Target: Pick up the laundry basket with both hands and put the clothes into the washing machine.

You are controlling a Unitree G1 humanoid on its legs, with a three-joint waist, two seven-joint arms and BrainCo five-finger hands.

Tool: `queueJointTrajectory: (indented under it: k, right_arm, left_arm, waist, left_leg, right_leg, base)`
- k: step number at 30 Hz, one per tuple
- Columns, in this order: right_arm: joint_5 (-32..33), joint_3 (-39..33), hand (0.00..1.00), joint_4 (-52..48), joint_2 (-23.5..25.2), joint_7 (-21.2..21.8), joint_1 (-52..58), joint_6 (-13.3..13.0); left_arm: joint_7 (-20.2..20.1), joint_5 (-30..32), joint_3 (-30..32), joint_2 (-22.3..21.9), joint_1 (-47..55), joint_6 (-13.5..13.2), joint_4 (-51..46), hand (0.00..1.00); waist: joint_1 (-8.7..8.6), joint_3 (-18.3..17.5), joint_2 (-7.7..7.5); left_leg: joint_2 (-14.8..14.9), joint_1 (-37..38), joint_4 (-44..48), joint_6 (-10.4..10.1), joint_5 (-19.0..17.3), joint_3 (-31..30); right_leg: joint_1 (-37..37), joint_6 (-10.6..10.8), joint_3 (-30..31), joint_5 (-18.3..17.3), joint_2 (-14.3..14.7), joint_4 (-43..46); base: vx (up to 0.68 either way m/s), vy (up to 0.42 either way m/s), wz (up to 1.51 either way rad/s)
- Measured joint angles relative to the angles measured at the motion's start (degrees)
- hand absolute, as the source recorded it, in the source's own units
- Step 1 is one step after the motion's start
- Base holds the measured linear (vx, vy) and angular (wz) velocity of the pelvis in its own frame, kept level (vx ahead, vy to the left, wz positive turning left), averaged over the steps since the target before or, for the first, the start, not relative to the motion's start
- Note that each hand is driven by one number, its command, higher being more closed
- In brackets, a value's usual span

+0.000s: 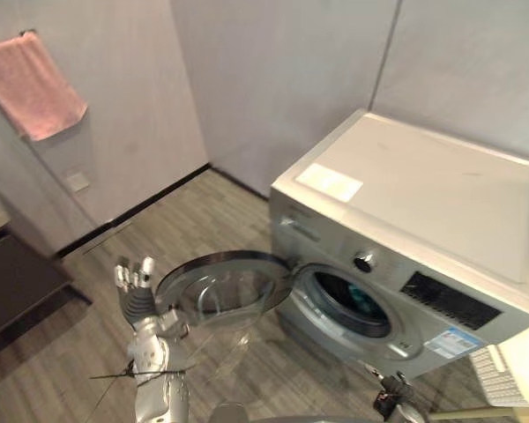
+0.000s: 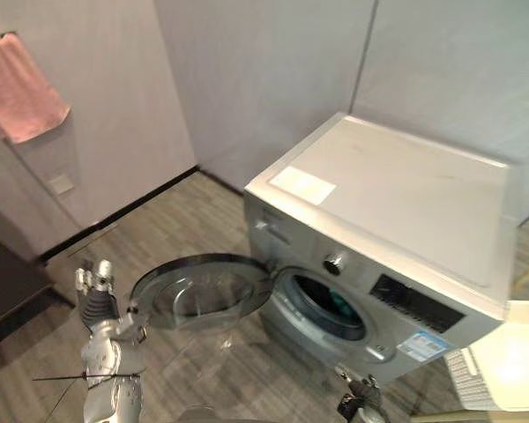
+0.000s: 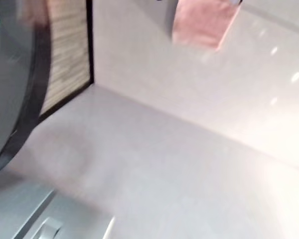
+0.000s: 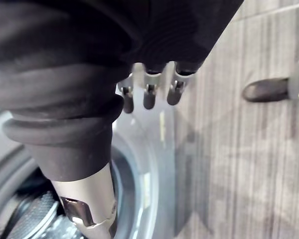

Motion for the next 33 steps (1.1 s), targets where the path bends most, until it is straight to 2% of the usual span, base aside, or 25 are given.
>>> queueJointTrajectory:
  k: [2,5,7,10,12,13,15,17,18,19,20,21,22,24,25,26,27,28,29,30,31,32,33]
  right_arm:
    - [1.5,-0.1,0.0,2.3,0.0,0.0,0.2,0.1]
    - [1.6,0.0,0.0,3.9,-0.2,1.0,-0.2,-0.1]
    - [1.4,0.0,0.0,4.0,-0.2,1.2,-0.2,-0.2]
    - [1.3,0.1,0.0,6.1,-0.3,1.2,-0.1,-0.2]
    - [1.3,0.1,0.0,6.3,-0.6,1.3,0.4,-0.1]
    - [0.7,0.2,0.0,6.3,-0.9,1.4,0.6,0.2]
    - [-0.2,0.2,0.0,6.3,-1.7,1.9,0.6,0.9]
    - [-1.7,0.3,0.0,6.2,-2.3,3.0,0.5,1.2]
    - [-3.2,0.5,0.0,5.4,-2.3,3.7,0.4,1.3]
    - [-3.3,0.6,0.0,5.4,-2.3,3.8,0.4,1.3]
    - [-3.7,0.8,0.0,5.0,-2.3,4.4,0.4,1.3]
    - [-3.7,0.8,0.0,4.7,-2.2,4.7,0.4,1.3]
    - [-3.7,0.6,0.0,3.6,-1.8,5.1,0.5,1.4]
    - [-3.8,0.0,0.0,2.7,-0.9,5.6,0.8,1.3]
    - [-3.7,-0.7,0.0,0.9,-0.9,5.8,2.3,1.2]
    - [-3.7,-1.2,0.0,-0.3,-0.7,6.1,3.8,1.2]
    - [-3.7,-1.4,0.0,-1.0,-0.4,6.2,4.5,1.3]
    - [-3.6,-3.0,0.0,-1.1,0.7,6.3,5.3,1.4]
    - [-3.6,-5.2,0.0,-1.2,2.1,6.5,6.5,1.6]
    - [-3.3,-6.8,0.0,-1.2,2.9,7.2,7.4,1.8]
    - [-3.1,-7.6,0.0,-1.2,3.2,7.4,7.5,1.8]
    - [-3.0,-8.1,0.0,-1.3,3.5,7.4,7.4,1.8]
    - [-2.9,-8.0,0.0,-1.7,3.4,7.4,7.1,1.8]
  left_arm:
    - [1.1,1.3,-0.2,1.0,-1.8,-0.1,-2.9,0.0]
    - [1.5,4.7,-1.0,2.3,-2.2,-2.0,-9.0,0.0]
    - [2.1,7.1,-0.9,2.5,-3.2,-2.5,-11.0,0.0]
    - [2.5,9.9,-0.8,2.6,-3.6,-2.7,-11.4,0.0]
    - [2.8,11.8,-0.7,3.2,-3.6,-2.5,-11.1,0.0]
    - [2.2,12.8,-0.5,4.3,-3.8,-2.0,-10.5,0.0]
    - [1.5,13.7,-0.2,7.9,-5.6,-1.7,-5.2,0.0]
    - [-0.3,13.7,2.3,12.2,-8.5,0.2,4.0,0.0]
    - [-1.0,13.9,4.5,17.7,-11.2,2.5,13.5,0.0]
    - [-1.3,14.0,4.7,18.6,-11.7,2.8,14.9,0.0]
    - [-2.1,14.5,5.4,22.6,-14.6,3.9,20.3,0.0]
    - [-2.3,14.6,5.4,24.7,-16.3,4.2,23.0,0.0]
    - [-3.6,15.6,5.7,29.9,-20.4,5.2,29.0,0.0]
    - [-4.4,15.7,5.6,33.7,-23.2,6.4,33.3,0.0]
    - [-4.5,15.8,5.2,34.5,-26.3,7.4,35.6,0.0]
    - [-4.5,15.7,4.6,34.2,-29.1,8.1,36.2,0.0]
    - [-4.5,15.7,4.1,34.2,-31.2,8.3,36.2,0.0]
    - [-4.5,15.7,3.7,34.2,-34.0,8.4,36.2,0.0]
    - [-4.4,15.7,3.0,34.2,-36.9,8.4,36.1,0.0]
    - [-4.4,15.7,2.4,34.1,-39.1,8.4,35.9,0.0]
    - [-4.2,15.7,2.2,34.0,-40.1,8.5,35.9,0.0]
    - [-4.0,15.7,1.9,34.1,-42.3,8.6,35.9,0.0]
    - [-3.8,15.7,1.9,34.3,-43.2,8.7,36.0,0.0]
  waist:
    - [-0.01,0.0,0.15]
    - [0.03,0.0,0.12]
    - [0.06,0.0,0.2]
    - [0.11,0.0,-0.05]
    - [0.01,0.4,-0.63]
    - [-0.25,0.2,-0.4]
    - [-0.43,0.2,-0.39]
    - [-0.88,0.4,-1.02]
    - [-1.44,0.2,-2.31]
    - [-1.44,0.2,-2.64]
    - [-1.47,0.8,-4.1]
    - [-1.6,1.4,-5.03]
    - [-1.9,3.1,-7.58]
    - [-2.72,4.0,-8.99]
    - [-3.03,4.7,-8.3]
    - [-3.14,5.3,-7.47]
    - [-3.22,5.9,-6.47]
    - [-3.8,6.0,-6.7]
    - [-4.69,6.0,-6.74]
    - [-4.78,5.8,-7.18]
    - [-4.87,5.9,-7.29]
    - [-4.55,5.9,-8.48]
    - [-4.26,6.1,-8.9]
  left_leg:
    - [-2.2,2.8,-7.3,0.0,-0.1,-0.3]
    - [-3.9,3.7,-12.5,0.7,0.3,-2.5]
    - [-4.6,3.8,-16.4,3.1,1.9,-3.7]
    - [-5.6,4.8,-24.6,2.5,6.5,-6.1]
    - [-5.2,6.6,-30.6,2.4,10.0,-6.2]
    - [-4.5,7.8,-34.5,2.1,12.4,-5.9]
    - [-3.7,9.2,-38.4,1.6,14.8,-5.2]
    - [-3.1,9.5,-38.8,1.6,15.7,-2.7]
    - [-2.7,9.9,-38.7,1.6,15.7,0.4]
    - [-2.7,9.9,-38.5,1.6,15.7,0.9]
    - [-2.5,9.9,-38.4,1.8,15.8,3.1]
    - [-2.4,9.6,-38.0,1.9,15.8,3.9]
    - [-2.3,8.1,-34.9,2.6,14.8,6.2]
    - [-1.3,5.0,-29.4,3.3,12.1,8.0]
    - [1.1,1.4,-22.5,4.5,8.9,9.2]
    - [3.2,0.0,-20.1,6.1,7.9,9.9]
    - [3.9,-0.4,-19.9,6.4,7.6,9.8]
    - [4.7,-1.4,-19.6,6.4,7.7,9.2]
    - [5.7,-3.1,-19.0,6.6,7.5,7.6]
    - [6.5,-4.9,-19.1,5.9,7.0,7.9]
    - [6.7,-5.9,-19.4,5.9,7.0,8.3]
    - [6.5,-7.9,-22.2,4.9,8.0,10.2]
    - [6.5,-8.5,-23.3,4.9,9.3,11.2]
  right_leg:
    - [0.4,-0.3,-2.6,1.8,-2.2,0.7]
    - [0.4,-0.5,-4.6,1.9,-3.4,0.8]
    - [0.2,-0.5,-6.2,1.9,-3.5,0.5]
    - [0.2,-0.6,-8.6,1.8,-3.6,-0.6]
    - [-0.1,-0.4,-9.6,1.9,-3.4,-1.5]
    - [-0.7,-0.4,-9.9,2.0,-3.4,-1.9]
    - [-1.3,0.1,-9.8,2.3,-2.9,-2.1]
    - [-2.1,0.4,-8.3,2.9,-2.3,-2.3]
    - [-3.7,0.4,-5.2,4.0,-1.9,-2.3]
    - [-4.0,0.3,-4.6,4.3,-1.8,-2.3]
    - [-5.2,-0.2,-2.4,5.4,-1.6,-2.5]
    - [-5.9,-0.3,-1.3,5.8,-1.6,-2.5]
    - [-8.0,-1.2,1.1,7.4,-1.5,-2.5]
    - [-10.1,-1.7,4.4,10.8,-1.0,-2.3]
    - [-12.0,-1.2,9.0,17.1,0.6,-2.5]
    - [-12.1,0.6,12.1,21.3,2.5,-3.9]
    - [-12.4,1.6,13.9,22.2,3.1,-2.9]
    - [-14.7,0.7,15.3,18.0,3.1,5.3]
    - [-16.8,-0.8,16.7,12.6,4.0,17.6]
    - [-17.9,-1.1,17.9,10.5,5.2,24.3]
    - [-18.0,-1.0,17.8,9.9,5.7,25.8]
    - [-18.1,-1.8,17.8,9.2,6.8,22.7]
    - [-18.6,-1.7,17.9,9.0,6.9,21.0]
  base:
    - [-0.11,0.213,0.59]
    - [-0.13,0.113,0.49]
    - [-0.12,0.006,0.48]
    - [-0.2,-0.044,0.46]
    - [-0.16,-0.071,0.25]
    - [-0.09,-0.06,0.1]
    - [-0.08,-0.04,-0.04]
    - [-0.08,-0.012,-0.51]
    - [-0.04,0.006,-0.71]
    - [-0.02,0.004,-0.95]
    - [-0.01,-0.001,-0.6]
    - [-0.05,0.003,-0.9]
    - [-0.08,0.01,-0.7]
    - [-0.13,0.05,-0.77]
    - [-0.22,0.147,-0.72]
    - [-0.19,0.148,-0.55]
    - [-0.15,0.125,-0.12]
    - [-0.1,0.067,0.14]
    - [-0.13,0.044,0.14]
    - [-0.11,0.019,0.15]
    - [-0.04,-0.058,-0.01]
    - [0.01,-0.07,-0.09]
    - [-0.04,-0.078,-0.23]
